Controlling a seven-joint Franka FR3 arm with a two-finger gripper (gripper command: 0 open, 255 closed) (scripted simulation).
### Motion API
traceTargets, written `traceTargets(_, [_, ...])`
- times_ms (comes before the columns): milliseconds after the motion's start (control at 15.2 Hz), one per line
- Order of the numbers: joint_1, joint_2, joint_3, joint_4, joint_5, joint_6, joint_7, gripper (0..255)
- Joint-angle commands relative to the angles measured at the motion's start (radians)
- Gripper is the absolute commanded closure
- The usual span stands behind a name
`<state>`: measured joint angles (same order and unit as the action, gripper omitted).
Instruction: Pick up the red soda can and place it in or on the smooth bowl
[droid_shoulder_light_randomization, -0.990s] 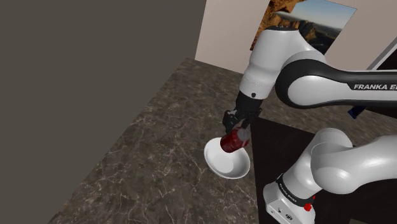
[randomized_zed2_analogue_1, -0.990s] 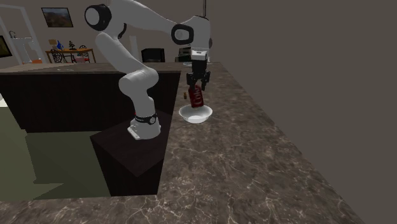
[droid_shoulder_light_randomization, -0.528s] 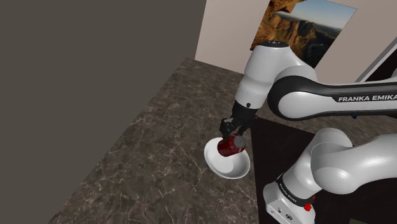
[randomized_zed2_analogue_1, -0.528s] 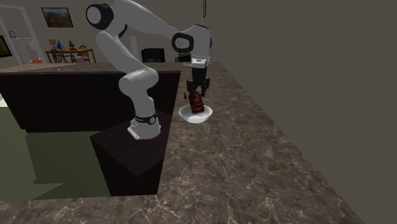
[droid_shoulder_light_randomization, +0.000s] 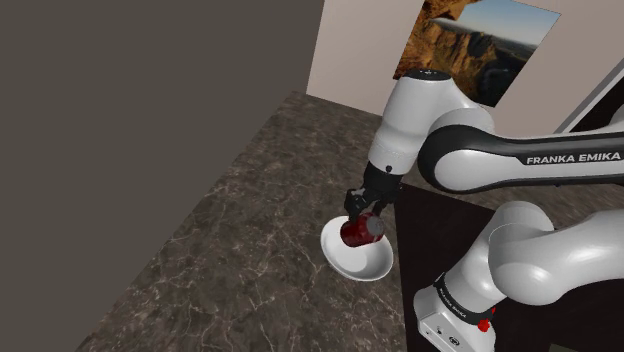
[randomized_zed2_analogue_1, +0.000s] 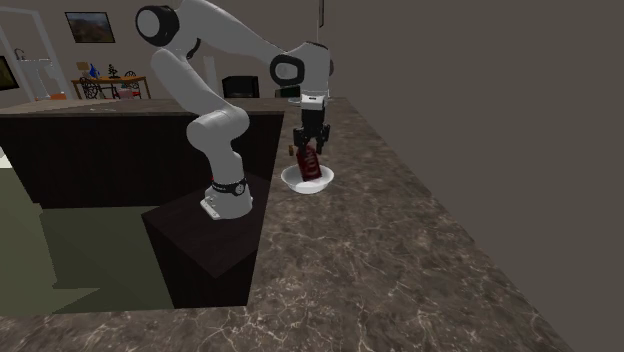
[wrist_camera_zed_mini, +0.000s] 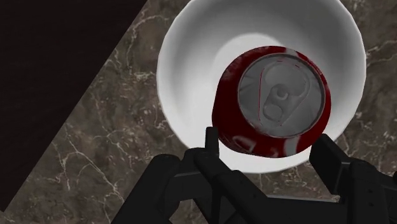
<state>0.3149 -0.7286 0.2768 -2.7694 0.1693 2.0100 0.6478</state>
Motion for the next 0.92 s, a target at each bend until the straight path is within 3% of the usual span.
traceTargets(0, [0.000, 0.000, 0.000, 0.000, 0.000, 0.000, 0.000, 0])
traceTargets(330, [0.000, 0.000, 0.000, 0.000, 0.000, 0.000, 0.000, 0])
traceTargets(594, [-0.006, -0.034, -0.020, 0.110, -0.017, -0.142, 0.001, 0])
traceTargets(858, [-0.006, -0.034, -0.020, 0.110, -0.017, -0.142, 0.002, 0])
